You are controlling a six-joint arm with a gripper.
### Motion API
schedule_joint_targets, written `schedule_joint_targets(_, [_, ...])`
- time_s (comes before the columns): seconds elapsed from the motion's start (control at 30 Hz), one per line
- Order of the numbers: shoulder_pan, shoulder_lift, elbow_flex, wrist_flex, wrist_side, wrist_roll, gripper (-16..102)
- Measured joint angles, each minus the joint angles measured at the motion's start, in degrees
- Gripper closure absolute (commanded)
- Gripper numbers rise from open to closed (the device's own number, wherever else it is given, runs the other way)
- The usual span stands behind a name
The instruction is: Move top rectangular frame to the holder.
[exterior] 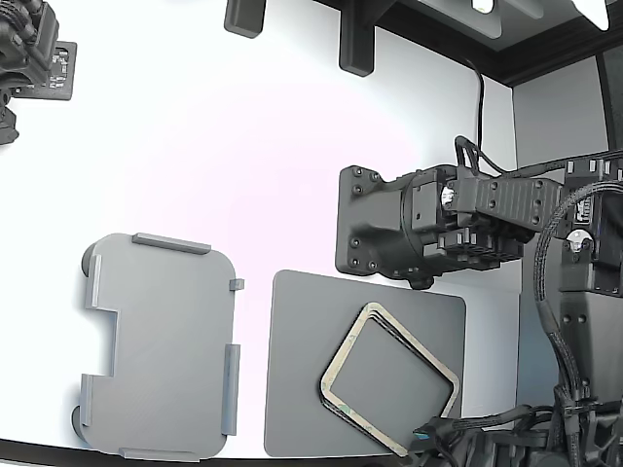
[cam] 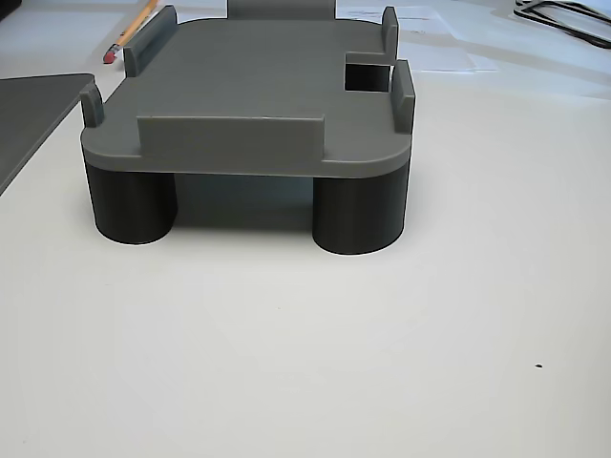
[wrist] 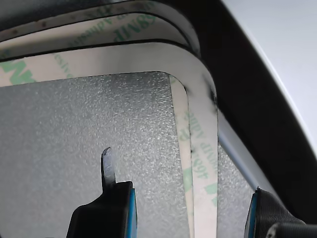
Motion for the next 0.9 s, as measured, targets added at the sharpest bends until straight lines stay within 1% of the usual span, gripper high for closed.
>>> schedule_joint_targets(0.13, [0.0, -0.79, 0.0, -0.09, 0.0, -0.44, -9])
schedule_joint_targets(0.47, [0.62, -3.25, -1.41, -0.18, 1.49, -0.88, -3])
schedule_joint_targets(0.63, [0.62, -3.34, -1.05, -0.44, 1.85, -0.79, 4])
schedule_joint_targets(0.9, [0.62, -3.34, 0.26, -1.23, 2.11, -0.7, 5])
